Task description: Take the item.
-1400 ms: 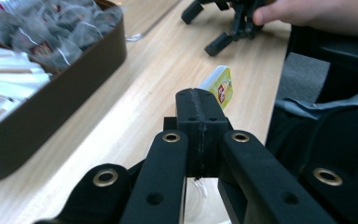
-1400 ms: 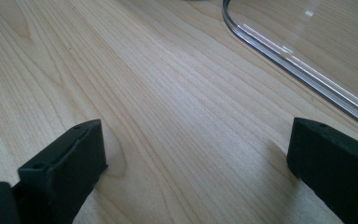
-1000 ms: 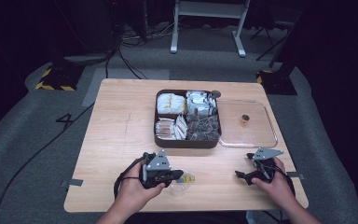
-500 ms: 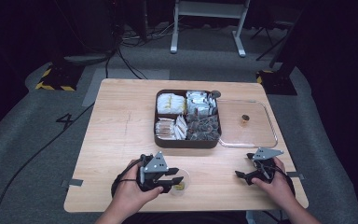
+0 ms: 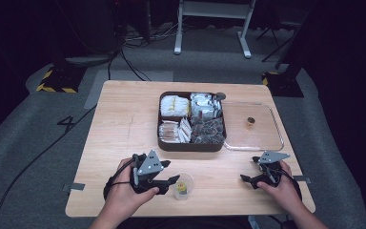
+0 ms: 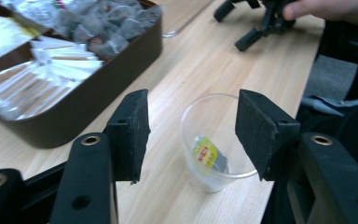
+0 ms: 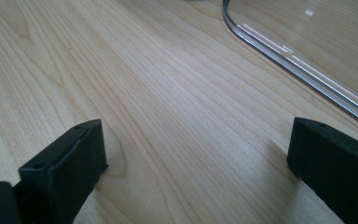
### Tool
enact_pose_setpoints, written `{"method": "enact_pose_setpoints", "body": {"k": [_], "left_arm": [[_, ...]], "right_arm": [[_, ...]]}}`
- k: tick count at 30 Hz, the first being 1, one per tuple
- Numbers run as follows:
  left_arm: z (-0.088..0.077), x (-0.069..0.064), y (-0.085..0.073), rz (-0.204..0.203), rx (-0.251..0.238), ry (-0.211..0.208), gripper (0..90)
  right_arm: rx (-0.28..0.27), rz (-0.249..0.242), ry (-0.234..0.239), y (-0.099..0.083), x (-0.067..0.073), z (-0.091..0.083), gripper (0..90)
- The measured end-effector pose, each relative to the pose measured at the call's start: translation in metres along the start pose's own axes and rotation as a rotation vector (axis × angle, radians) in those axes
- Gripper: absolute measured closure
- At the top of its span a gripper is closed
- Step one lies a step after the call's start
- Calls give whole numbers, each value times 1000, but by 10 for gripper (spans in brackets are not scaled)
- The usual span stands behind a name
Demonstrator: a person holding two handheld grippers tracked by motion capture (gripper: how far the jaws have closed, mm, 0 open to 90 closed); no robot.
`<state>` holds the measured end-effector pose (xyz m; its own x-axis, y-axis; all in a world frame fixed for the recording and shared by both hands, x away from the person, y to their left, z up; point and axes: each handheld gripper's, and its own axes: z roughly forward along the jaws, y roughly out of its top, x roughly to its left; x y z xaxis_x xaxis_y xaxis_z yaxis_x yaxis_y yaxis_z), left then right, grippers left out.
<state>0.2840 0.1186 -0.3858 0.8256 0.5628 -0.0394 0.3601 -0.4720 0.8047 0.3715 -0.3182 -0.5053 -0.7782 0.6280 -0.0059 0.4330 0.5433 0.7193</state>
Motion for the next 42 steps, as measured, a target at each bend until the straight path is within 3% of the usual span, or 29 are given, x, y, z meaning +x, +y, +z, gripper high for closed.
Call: {"method": "enact_pose_setpoints", "body": {"k": [7,11,16,23,30,39,42], "left_arm": [[-11,16,-12,-47,3,106,380],[-17,29,-22,-46,32,192,336],[-23,46,-35,-75,69,246,310],[-28,64,-53,-145,96,287,300],[-27,84,-83,-228,155,319,294],[-29,106,-122,-299,170,357,287],[-29,112,-131,-306,199,378,278]], "right_arm": [[0,1,4,0,0,0,44],[0,1,4,0,0,0,44],[0,1,4,0,-1,0,45],[0,1,7,0,-1,0,45],[0,1,8,0,-1,0,45],[0,0,7,0,-1,0,45],[0,1,7,0,-1,0,45]]}}
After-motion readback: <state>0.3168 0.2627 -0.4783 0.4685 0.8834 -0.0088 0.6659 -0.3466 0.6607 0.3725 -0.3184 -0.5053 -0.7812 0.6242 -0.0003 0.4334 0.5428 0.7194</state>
